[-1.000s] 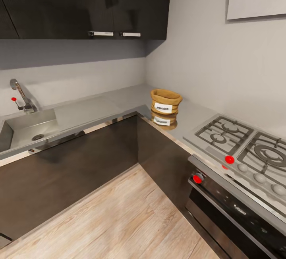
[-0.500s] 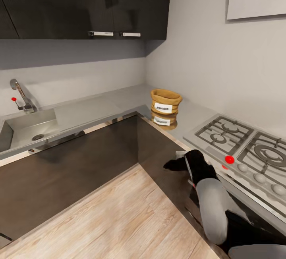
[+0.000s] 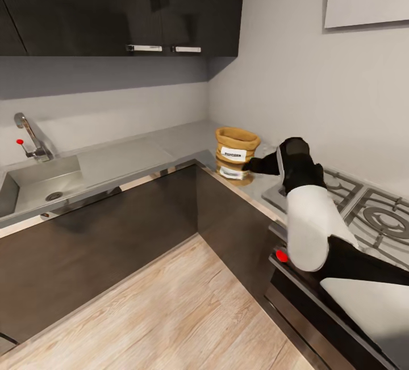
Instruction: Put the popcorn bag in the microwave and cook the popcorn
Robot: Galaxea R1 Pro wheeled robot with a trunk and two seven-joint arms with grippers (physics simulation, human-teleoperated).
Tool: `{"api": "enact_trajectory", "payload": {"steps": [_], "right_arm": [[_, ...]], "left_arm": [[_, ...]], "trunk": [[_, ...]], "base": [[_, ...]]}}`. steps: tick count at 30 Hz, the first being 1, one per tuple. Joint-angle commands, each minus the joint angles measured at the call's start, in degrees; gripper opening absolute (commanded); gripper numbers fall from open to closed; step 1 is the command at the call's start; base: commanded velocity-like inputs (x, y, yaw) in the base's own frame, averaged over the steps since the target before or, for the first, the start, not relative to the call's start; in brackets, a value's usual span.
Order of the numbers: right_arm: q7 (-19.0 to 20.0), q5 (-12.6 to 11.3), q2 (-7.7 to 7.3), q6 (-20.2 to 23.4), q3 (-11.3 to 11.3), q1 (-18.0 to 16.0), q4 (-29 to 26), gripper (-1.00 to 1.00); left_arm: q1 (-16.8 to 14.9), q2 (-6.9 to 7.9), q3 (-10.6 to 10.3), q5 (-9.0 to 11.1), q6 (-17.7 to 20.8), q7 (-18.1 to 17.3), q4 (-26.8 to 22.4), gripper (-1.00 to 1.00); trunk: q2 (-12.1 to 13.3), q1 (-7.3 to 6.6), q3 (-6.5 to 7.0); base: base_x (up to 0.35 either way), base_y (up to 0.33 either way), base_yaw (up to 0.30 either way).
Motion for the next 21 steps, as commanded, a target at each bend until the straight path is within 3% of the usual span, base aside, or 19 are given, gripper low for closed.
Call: {"api": "enact_trajectory", "payload": {"steps": [1,5,8,9,11,12,14,21], "right_arm": [[-0.88,0.64,0.08,0.12,-0.31,-0.42,-1.33,1.0],[-10.63,0.82,0.08,0.12,-0.31,-4.81,-3.45,1.0],[-14.87,0.99,0.08,0.12,-0.29,-8.3,-3.54,1.0],[-15.29,1.1,0.08,0.12,-0.14,-8.6,-3.72,1.0],[-15.86,1.17,0.08,0.12,3.62,-8.97,-4.93,1.0],[-15.96,1.13,0.08,0.12,6.52,-9.03,-5.44,1.0],[-15.98,0.86,0.08,0.12,9.76,-9.06,-5.79,1.0],[-15.56,0.34,0.08,0.12,10.84,-9.13,-5.96,1.0]], "left_arm": [[-0.02,-0.01,0.17,0.32,-0.18,-0.03,0.01,1.0],[-0.02,0.03,0.13,0.32,-0.07,-0.05,0.01,1.0],[-0.02,0.06,0.13,0.32,-0.06,-0.04,0.01,1.0],[-0.02,0.06,0.13,0.32,-0.07,-0.04,0.01,1.0],[-0.02,0.07,0.12,0.32,-0.08,-0.03,0.01,1.0],[-0.02,0.07,0.12,0.32,-0.09,-0.03,0.01,1.0],[-0.02,0.06,0.12,0.3,-0.09,-0.05,0.01,1.0],[-0.02,0.0,0.12,0.23,-0.12,-0.12,0.01,1.0]], "trunk": [[-0.03,0.01,-0.06],[-0.03,0.01,-0.06],[-0.03,0.01,-0.06],[-0.03,0.01,-0.06],[-0.03,0.01,-0.06],[-0.03,0.01,-0.06],[-0.03,0.01,-0.06],[-0.03,0.01,-0.06]], "base": [[0.0,0.0,0.0],[0.0,0.0,0.0],[0.0,0.0,0.0],[0.0,0.0,0.0],[0.0,0.0,0.0],[0.0,0.0,0.0],[0.0,0.0,0.0],[0.0,0.0,0.0]]}}
